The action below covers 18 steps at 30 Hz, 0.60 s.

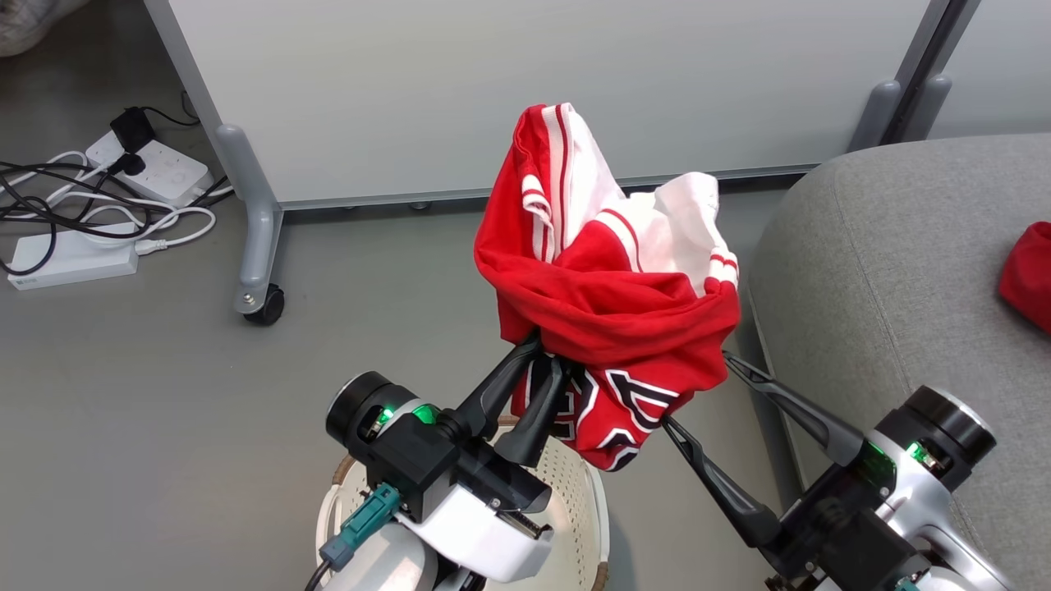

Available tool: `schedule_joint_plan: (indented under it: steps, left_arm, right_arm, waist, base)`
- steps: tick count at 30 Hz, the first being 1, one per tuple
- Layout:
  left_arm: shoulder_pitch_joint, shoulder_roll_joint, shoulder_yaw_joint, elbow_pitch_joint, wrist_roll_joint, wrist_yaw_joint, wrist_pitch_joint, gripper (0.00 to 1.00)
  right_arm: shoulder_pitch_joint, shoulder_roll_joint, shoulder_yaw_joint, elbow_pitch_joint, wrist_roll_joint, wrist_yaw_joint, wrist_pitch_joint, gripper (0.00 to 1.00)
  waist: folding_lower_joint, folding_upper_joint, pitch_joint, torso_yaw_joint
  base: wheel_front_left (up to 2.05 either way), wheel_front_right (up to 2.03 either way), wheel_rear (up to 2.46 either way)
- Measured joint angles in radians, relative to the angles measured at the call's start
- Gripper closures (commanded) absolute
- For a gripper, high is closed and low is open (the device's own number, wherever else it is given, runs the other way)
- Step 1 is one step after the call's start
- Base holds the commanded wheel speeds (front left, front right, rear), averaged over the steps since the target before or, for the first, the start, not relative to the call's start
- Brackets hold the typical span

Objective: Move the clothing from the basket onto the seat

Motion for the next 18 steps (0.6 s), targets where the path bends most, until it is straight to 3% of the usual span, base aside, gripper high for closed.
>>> schedule_joint_plan:
  steps: [14, 18]
  left_arm:
    - [-0.015, 0.000, -0.068, 0.043, 0.002, -0.025, 0.000, 1.00]
    - [-0.016, 0.001, -0.099, 0.056, -0.001, -0.031, 0.000, 1.00]
  right_arm:
    - [-0.052, 0.001, 0.025, 0.006, 0.018, 0.000, 0.000, 0.00]
    - [-0.071, -0.008, 0.083, 0.049, 0.058, 0.000, 0.000, 0.00]
  waist:
    - [0.0000, 0.0000, -0.003, 0.019]
    - [0.0000, 0.0000, -0.009, 0.029]
  base:
    - [0.00, 0.00, 0.00]
    - [0.00, 0.00, 0.00]
